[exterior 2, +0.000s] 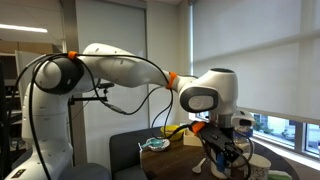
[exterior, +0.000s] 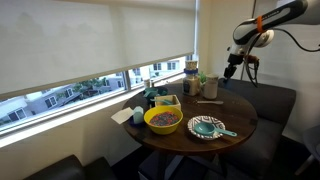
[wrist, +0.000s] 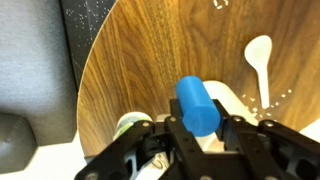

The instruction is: Put the blue block inside the white mug

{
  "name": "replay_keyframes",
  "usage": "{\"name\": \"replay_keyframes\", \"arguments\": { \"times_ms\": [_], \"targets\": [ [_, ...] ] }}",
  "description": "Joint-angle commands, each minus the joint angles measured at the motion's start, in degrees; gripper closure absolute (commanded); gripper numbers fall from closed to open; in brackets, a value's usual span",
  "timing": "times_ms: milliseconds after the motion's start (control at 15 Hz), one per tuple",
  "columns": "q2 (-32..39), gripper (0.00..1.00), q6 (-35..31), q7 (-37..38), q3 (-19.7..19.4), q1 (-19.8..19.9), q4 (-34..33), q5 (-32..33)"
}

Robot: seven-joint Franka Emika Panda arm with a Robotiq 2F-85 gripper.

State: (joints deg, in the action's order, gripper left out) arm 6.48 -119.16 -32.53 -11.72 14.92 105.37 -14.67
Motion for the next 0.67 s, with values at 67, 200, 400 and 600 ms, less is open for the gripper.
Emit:
{"name": "replay_keyframes", "arguments": {
  "times_ms": [67, 200, 400, 600],
  "targets": [
    [-7.6, 0.92, -0.2, -7.6, -0.1, 0.2, 2.4, -11.0],
    [-6.9, 0.92, -0.3, -8.3, -0.4, -0.8, 1.4, -13.7],
    [-4.9, 0.92, -1.9, -9.7, 0.0, -1.7, 1.2, -15.3],
    [-2.4, 0.92, -4.8, -10.0, 0.7, -2.3, 0.0, -15.8]
  ]
}}
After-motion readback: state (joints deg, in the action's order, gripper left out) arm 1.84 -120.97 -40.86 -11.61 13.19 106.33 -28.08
